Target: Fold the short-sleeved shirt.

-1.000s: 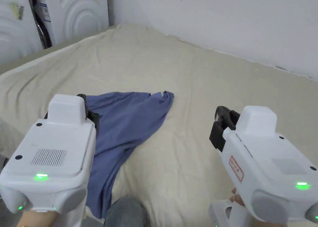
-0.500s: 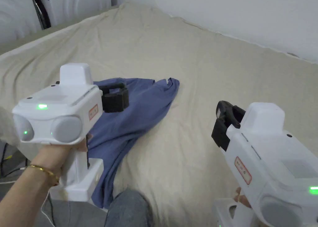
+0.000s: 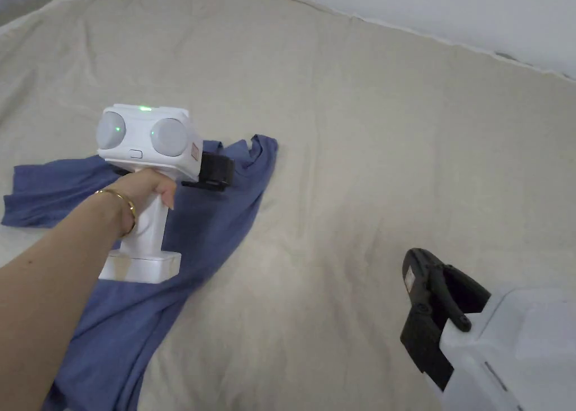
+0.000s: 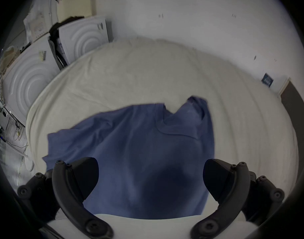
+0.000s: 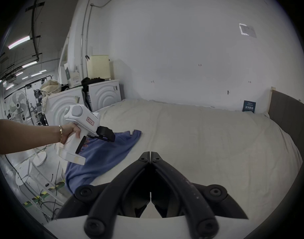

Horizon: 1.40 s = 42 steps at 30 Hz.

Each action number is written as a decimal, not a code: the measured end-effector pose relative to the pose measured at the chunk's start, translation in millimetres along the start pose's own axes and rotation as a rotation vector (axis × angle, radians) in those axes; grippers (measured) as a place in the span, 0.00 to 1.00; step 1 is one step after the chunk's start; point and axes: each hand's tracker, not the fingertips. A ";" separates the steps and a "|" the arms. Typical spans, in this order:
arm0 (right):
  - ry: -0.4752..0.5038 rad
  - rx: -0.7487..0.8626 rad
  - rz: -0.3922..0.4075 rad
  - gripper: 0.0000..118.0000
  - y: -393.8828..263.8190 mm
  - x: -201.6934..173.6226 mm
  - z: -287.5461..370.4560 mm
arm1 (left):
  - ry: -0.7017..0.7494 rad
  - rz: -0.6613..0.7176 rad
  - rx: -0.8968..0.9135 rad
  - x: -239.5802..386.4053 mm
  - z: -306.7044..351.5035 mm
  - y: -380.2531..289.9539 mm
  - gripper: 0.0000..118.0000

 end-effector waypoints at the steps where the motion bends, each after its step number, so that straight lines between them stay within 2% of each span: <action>1: -0.007 -0.011 0.003 0.01 -2.1 3.0 -4.0 | -0.004 0.005 -0.030 1.5 -9.2 0.2 1.00; 2: -0.015 -0.025 0.013 0.01 -5.6 6.7 -9.5 | -0.007 0.014 -0.069 2.9 -17.4 0.9 0.96; 3: -0.026 -0.046 0.026 0.01 -9.5 10.7 -16.0 | -0.004 0.029 -0.117 4.1 -21.2 1.2 0.74; 5: -0.028 -0.067 0.029 0.01 -14.4 13.8 -22.9 | 0.035 0.083 -0.142 4.9 -27.6 -0.7 0.10; 6: -0.027 -0.073 0.023 0.01 -16.5 14.7 -24.3 | 0.054 0.152 -0.088 3.7 -23.2 -3.8 0.07; 10: -0.024 -0.082 -0.002 0.01 -19.0 14.9 -16.8 | -0.002 0.221 -0.015 -5.2 1.6 -11.5 0.04; 13: -0.028 -0.076 -0.011 0.01 -16.1 14.4 0.5 | -0.028 0.175 0.124 -14.5 42.6 -14.9 0.04; 15: -0.033 -0.065 -0.011 0.01 -10.8 12.5 18.3 | -0.010 0.148 0.171 -18.6 79.3 -15.4 0.04; 20: -0.074 0.025 0.015 0.01 -2.5 10.8 71.8 | -0.095 0.255 0.313 -33.4 177.8 -1.4 0.04; 23: -0.090 0.073 -0.001 0.01 -0.6 14.9 106.6 | -0.145 0.197 0.451 -25.6 249.2 1.9 0.04; 27: -0.136 0.128 -0.012 0.01 1.1 21.2 147.8 | -0.231 0.164 0.689 -2.5 349.3 12.0 0.04; 33: -0.207 0.186 -0.005 0.01 5.4 36.2 198.2 | -0.348 0.084 0.882 57.3 481.5 35.3 0.04; 36: -0.265 0.219 -0.031 0.01 6.6 47.5 215.5 | -0.440 0.049 0.938 90.3 529.8 47.6 0.04; 39: -0.313 0.234 -0.055 0.01 5.6 64.8 227.6 | -0.464 0.003 0.998 126.5 563.4 59.4 0.04; 42: -0.347 0.241 -0.073 0.01 4.0 78.4 238.2 | -0.515 -0.025 1.015 162.6 563.5 74.2 0.04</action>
